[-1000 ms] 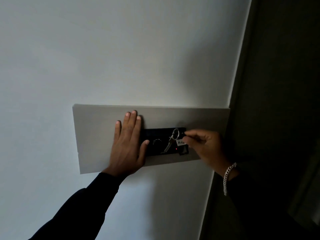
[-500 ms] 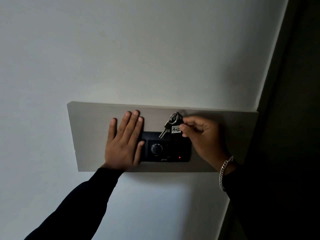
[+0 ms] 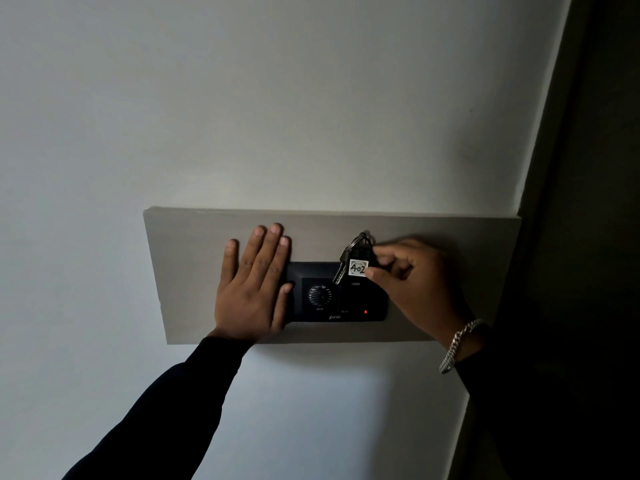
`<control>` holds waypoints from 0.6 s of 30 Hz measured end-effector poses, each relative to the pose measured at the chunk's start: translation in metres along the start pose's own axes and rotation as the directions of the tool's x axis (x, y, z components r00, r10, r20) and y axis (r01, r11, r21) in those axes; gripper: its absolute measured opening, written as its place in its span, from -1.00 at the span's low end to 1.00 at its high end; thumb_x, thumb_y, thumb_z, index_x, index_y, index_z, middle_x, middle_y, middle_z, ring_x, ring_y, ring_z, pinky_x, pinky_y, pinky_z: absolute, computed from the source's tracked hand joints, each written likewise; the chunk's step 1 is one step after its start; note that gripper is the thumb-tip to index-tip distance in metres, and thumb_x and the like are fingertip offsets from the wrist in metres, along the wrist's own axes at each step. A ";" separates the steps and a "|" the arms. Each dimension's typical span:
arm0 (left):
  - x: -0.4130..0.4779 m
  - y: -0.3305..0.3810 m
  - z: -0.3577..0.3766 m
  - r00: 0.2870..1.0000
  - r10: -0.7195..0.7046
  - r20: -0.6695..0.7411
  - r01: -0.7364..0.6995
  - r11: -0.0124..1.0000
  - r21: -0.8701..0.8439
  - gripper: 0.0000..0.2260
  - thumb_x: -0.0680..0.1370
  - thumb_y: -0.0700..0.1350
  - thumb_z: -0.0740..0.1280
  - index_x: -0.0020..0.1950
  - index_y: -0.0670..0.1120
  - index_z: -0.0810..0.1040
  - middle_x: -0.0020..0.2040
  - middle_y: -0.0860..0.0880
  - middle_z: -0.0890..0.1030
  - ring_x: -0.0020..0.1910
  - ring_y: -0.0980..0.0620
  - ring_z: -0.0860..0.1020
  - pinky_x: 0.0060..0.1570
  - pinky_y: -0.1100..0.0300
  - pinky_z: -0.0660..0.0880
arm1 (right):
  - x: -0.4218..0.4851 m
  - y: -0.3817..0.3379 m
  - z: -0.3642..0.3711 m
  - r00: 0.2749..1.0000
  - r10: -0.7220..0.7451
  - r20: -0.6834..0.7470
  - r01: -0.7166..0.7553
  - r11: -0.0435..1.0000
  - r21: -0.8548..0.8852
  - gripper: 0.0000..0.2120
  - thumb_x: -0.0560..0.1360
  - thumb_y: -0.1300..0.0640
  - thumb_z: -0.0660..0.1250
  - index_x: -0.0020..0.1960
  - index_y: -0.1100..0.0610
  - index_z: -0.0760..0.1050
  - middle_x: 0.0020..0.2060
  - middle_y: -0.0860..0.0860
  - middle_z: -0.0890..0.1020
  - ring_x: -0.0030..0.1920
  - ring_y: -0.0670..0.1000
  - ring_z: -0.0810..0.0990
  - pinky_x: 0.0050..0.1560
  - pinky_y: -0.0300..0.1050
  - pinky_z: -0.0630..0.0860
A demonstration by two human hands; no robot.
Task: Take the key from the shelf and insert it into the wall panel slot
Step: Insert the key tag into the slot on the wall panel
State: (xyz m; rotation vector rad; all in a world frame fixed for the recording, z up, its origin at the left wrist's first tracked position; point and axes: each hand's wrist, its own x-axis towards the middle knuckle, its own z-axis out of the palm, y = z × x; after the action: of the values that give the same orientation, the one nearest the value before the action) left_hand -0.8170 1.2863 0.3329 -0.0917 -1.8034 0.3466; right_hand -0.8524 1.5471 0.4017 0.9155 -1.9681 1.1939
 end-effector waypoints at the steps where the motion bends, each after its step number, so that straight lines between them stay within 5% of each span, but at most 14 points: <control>1: 0.000 0.000 0.000 1.000 -0.001 0.001 0.001 1.000 -0.003 -0.44 0.62 0.04 0.01 0.59 -0.17 0.18 0.65 -0.11 0.12 0.62 -0.15 0.13 0.60 -0.19 -0.02 | 0.003 -0.002 -0.005 1.000 0.004 0.001 -0.004 1.000 -0.012 -0.67 0.32 0.19 0.53 0.08 0.15 0.64 -0.21 0.05 0.63 -0.37 0.05 0.56 -0.26 -0.20 0.52; 5: 0.000 0.001 -0.001 1.000 -0.005 0.012 0.005 1.000 -0.028 -0.44 0.62 0.04 0.02 0.59 -0.17 0.19 0.61 -0.16 0.22 0.62 -0.14 0.13 0.60 -0.18 -0.02 | 0.027 -0.027 -0.022 0.979 -0.184 0.084 0.195 0.968 -0.160 -0.65 0.34 0.22 0.44 0.13 0.15 0.61 -0.12 0.00 0.61 -0.34 -0.06 0.55 -0.21 -0.31 0.52; 7: 0.001 0.001 -0.002 1.000 -0.008 0.014 0.009 1.000 -0.028 -0.44 0.62 0.03 0.03 0.59 -0.17 0.19 0.60 -0.16 0.22 0.63 -0.13 0.12 0.60 -0.17 -0.03 | 0.041 -0.044 -0.022 0.944 -0.250 0.214 0.304 0.910 -0.281 -0.70 0.32 0.27 0.38 0.04 0.17 0.66 -0.13 0.04 0.61 -0.27 -0.01 0.56 -0.14 -0.17 0.57; 11: 0.001 0.000 -0.003 1.000 -0.011 0.024 0.012 1.000 -0.028 -0.44 0.62 0.04 0.03 0.59 -0.16 0.17 0.61 -0.14 0.19 0.63 -0.11 0.10 0.61 -0.14 -0.06 | 0.058 -0.067 -0.014 0.820 -0.185 0.541 0.502 0.687 -0.526 -0.84 0.38 0.19 0.28 -0.18 0.19 0.63 -0.16 0.08 0.54 -0.11 0.16 0.57 -0.10 0.01 0.55; 14: 0.001 0.000 -0.003 0.999 -0.009 0.031 0.010 1.000 -0.023 -0.44 0.62 0.04 0.03 0.60 -0.15 0.16 0.62 -0.13 0.18 0.63 -0.11 0.10 0.61 -0.14 -0.07 | 0.065 -0.075 -0.005 0.738 -0.203 0.643 0.615 0.596 -0.517 -0.80 0.47 0.14 0.26 -0.19 0.21 0.61 -0.14 0.10 0.55 -0.12 0.15 0.56 -0.08 0.04 0.51; 16: 0.000 -0.001 -0.003 0.999 -0.011 0.040 0.012 1.000 -0.024 -0.44 0.63 0.04 0.03 0.60 -0.15 0.15 0.63 -0.12 0.16 0.63 -0.11 0.09 0.61 -0.15 -0.06 | 0.063 -0.072 -0.002 0.725 -0.255 0.640 0.617 0.652 -0.440 -0.78 0.50 0.12 0.29 -0.13 0.22 0.65 -0.13 0.11 0.61 -0.12 0.13 0.58 -0.05 0.03 0.50; 18: -0.001 -0.001 -0.004 0.999 -0.012 0.045 0.014 0.999 -0.031 -0.44 0.63 0.04 0.03 0.60 -0.14 0.14 0.63 -0.11 0.14 0.64 -0.11 0.09 0.61 -0.15 -0.06 | 0.054 -0.061 -0.006 0.814 -0.315 0.488 0.495 0.815 -0.300 -0.84 0.48 0.17 0.37 -0.13 0.23 0.69 -0.18 0.12 0.67 -0.16 0.10 0.62 -0.08 -0.01 0.52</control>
State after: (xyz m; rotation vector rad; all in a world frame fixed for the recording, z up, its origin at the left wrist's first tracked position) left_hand -0.8133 1.2860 0.3333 -0.0951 -1.8536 0.3133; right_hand -0.8306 1.5200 0.4751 1.3595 -2.0724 0.3126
